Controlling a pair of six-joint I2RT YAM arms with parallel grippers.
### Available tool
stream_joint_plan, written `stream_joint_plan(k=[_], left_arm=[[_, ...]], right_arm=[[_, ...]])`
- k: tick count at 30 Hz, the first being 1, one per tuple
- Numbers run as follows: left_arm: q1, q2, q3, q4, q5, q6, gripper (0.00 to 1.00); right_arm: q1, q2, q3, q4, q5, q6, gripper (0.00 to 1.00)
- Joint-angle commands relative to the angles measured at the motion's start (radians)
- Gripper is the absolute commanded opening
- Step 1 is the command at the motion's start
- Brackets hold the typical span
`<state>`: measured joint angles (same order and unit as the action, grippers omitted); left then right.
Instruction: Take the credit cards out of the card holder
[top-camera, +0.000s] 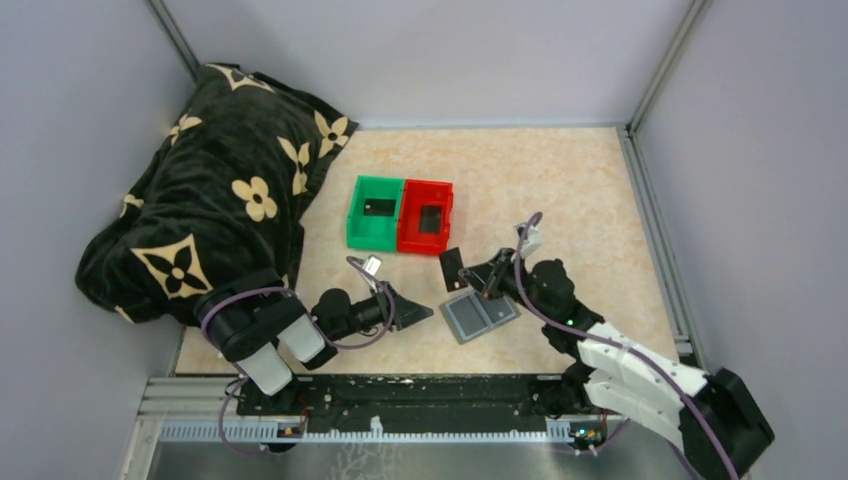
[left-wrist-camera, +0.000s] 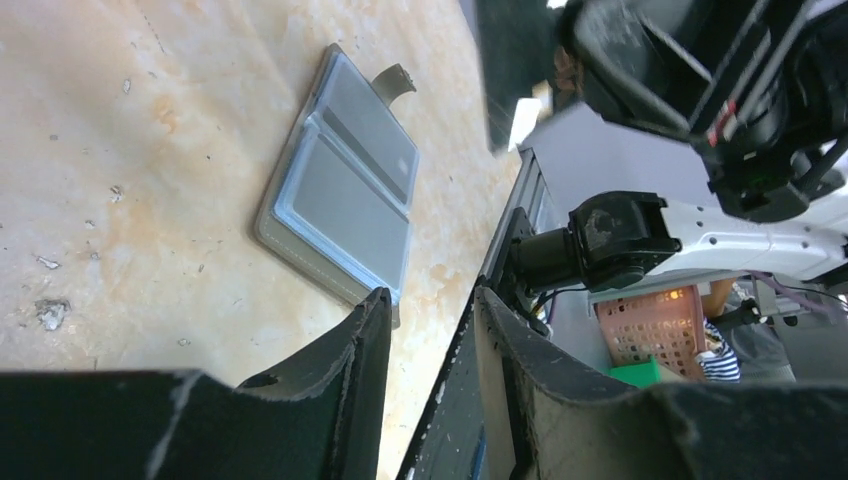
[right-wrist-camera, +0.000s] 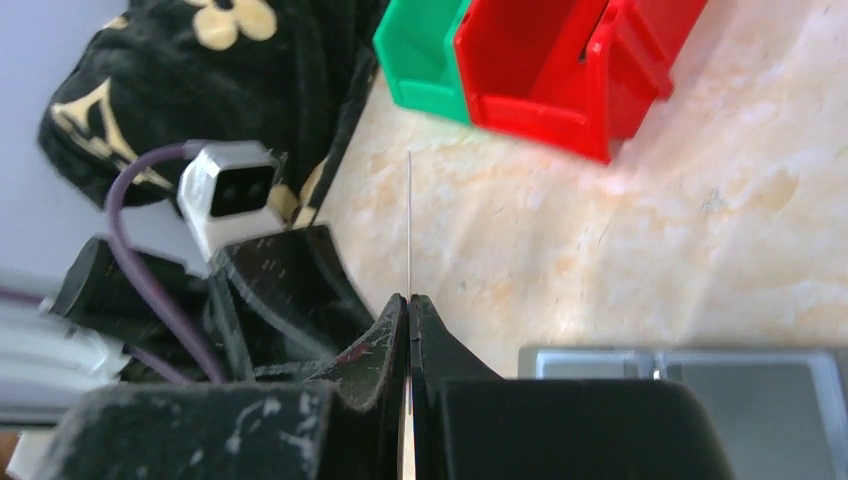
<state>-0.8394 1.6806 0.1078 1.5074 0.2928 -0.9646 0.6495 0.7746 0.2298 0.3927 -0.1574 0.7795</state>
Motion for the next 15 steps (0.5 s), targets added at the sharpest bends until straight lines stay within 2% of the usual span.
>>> stream_joint_plan(k=[1,8,15], left_arm=[[0.002,-0.069,-0.041,0.208,-0.042,0.017,0.42],[0.003,-0.207,-0.102,0.105,-0.088,0.050,0.41],[0.003,-0.443,-0.109,-0.186,-0.134,0.122,0.41]], right_arm=[[-0.008,0.194,0.173,0.162,0.089,-0.055,0.00],[-0.002,0.502,0.414,0.166,0.294,-0.065,0.00],[0.033,0.732,0.649,0.093,0.402,-0.072,0.00]])
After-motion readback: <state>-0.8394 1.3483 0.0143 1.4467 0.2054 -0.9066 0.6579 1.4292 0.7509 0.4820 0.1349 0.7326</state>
